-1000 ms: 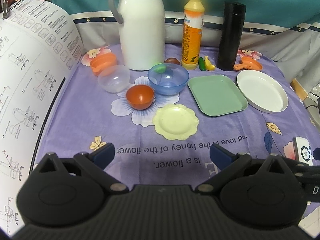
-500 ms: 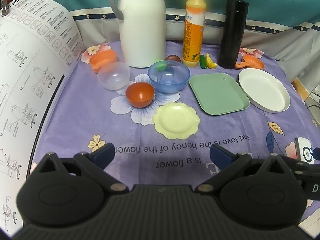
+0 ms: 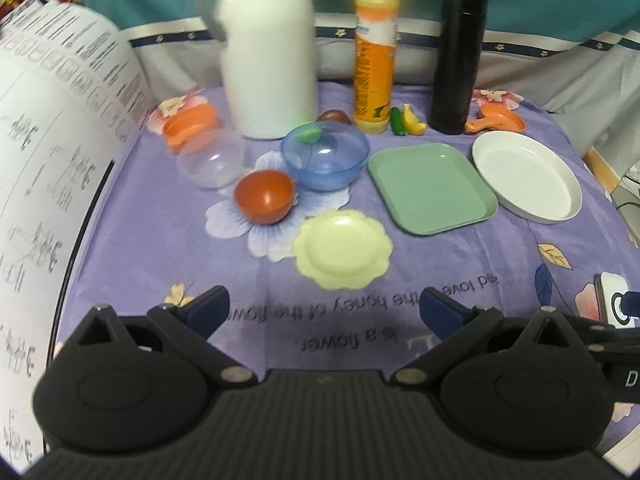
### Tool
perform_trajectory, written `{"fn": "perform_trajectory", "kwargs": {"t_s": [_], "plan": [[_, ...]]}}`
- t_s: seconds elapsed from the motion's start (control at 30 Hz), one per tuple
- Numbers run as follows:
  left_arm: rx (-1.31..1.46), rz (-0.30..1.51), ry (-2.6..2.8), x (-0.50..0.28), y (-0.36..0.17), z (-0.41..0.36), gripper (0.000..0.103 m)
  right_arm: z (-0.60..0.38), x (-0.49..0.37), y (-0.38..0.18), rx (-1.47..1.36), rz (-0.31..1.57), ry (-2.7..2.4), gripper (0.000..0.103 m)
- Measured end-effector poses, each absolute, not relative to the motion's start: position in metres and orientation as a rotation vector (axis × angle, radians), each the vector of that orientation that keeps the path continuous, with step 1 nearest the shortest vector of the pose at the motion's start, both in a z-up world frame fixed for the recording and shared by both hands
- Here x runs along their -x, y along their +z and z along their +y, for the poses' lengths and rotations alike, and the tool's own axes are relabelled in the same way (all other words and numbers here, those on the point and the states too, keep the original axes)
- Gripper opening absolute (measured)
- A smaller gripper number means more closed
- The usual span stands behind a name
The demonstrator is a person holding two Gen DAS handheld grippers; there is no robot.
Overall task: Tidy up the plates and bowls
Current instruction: 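Close the left tool on the white plate rim while the right tool grips it too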
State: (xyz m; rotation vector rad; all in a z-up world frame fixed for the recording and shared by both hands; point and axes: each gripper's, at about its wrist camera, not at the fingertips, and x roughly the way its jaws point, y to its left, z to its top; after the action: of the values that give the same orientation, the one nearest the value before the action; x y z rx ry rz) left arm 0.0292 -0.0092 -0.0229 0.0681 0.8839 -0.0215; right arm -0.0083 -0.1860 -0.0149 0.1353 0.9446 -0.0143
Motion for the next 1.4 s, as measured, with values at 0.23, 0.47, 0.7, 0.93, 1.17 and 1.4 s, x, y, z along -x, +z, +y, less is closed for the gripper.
{"fn": "perform_trajectory", "kwargs": {"t_s": [0.23, 0.47, 0.7, 0.93, 1.17, 1.4], "plan": [[-0.146, 0.864, -0.104, -0.063, -0.029, -0.043, 0.103, -0.221, -0.019, -0.025, -0.153, 0.946, -0.056, 0.103], [-0.161, 0.849, -0.225, -0.109, -0.032, -0.079, 0.103, -0.285, -0.062, -0.039, -0.217, 0.922, -0.149, 0.103], [-0.180, 0.865, -0.293, -0.160, -0.045, -0.116, 0.103, -0.356, -0.105, -0.057, -0.340, 0.892, -0.245, 0.099], [-0.182, 0.872, -0.306, -0.208, -0.059, -0.148, 0.103, -0.385, -0.136, -0.089, -0.348, 0.903, -0.298, 0.071], [-0.203, 0.874, -0.340, -0.236, -0.070, -0.179, 0.088, -0.387, -0.144, -0.112, -0.328, 0.894, -0.286, 0.016], [-0.225, 0.913, -0.440, -0.246, -0.085, -0.214, 0.068, -0.400, -0.128, -0.115, -0.345, 0.882, -0.282, 0.015]]}}
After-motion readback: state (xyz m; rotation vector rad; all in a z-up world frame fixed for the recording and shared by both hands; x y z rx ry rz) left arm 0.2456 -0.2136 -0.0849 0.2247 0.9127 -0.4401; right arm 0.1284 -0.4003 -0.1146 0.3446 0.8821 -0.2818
